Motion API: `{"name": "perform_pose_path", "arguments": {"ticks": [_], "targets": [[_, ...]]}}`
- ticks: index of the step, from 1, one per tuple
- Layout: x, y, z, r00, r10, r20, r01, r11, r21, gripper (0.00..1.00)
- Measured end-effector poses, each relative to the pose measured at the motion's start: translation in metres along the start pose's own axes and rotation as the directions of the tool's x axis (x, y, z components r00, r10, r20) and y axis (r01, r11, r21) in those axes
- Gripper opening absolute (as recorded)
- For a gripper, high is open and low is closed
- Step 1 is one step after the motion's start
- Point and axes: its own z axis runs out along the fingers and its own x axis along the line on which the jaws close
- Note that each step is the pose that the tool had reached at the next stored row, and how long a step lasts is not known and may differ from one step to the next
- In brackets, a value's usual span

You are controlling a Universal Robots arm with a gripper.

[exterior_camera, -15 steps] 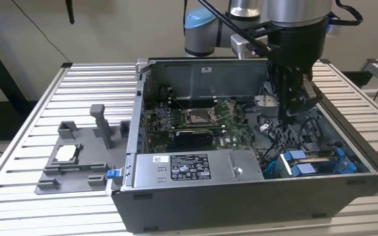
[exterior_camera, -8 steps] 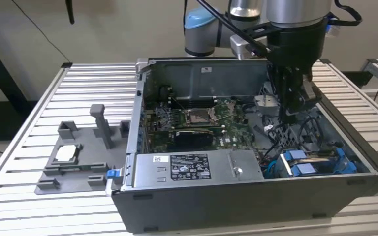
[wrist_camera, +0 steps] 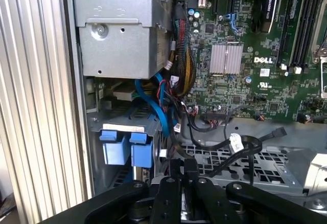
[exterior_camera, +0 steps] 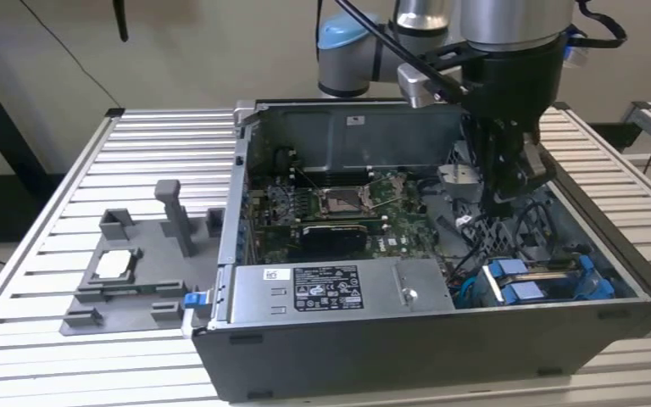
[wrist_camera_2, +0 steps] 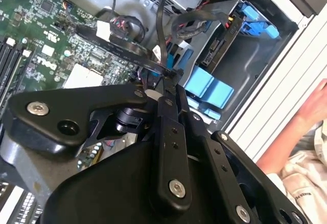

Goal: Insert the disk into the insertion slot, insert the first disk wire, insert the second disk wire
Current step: 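Insert the second disk wire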

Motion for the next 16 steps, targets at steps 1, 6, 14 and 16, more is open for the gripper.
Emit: {"name": "perform_pose_path", "arguments": {"ticks": [1,6,14,16], "targets": [[0.0019,0.0,0.0007,1.0,0.001,-0.0002,-0.001,1.0,-0.0005,0.15],[0.0086,0.0002,0.0066,1.0,0.006,0.0011,-0.006,1.0,-0.0013,0.15],[0.0169,-0.0046,0.0123,0.9999,0.007,0.0139,-0.006,0.9995,-0.0317,0.15],[0.0187,-0.0076,0.0133,0.9998,0.006,0.0166,-0.005,0.9989,-0.0458,0.15]]}}
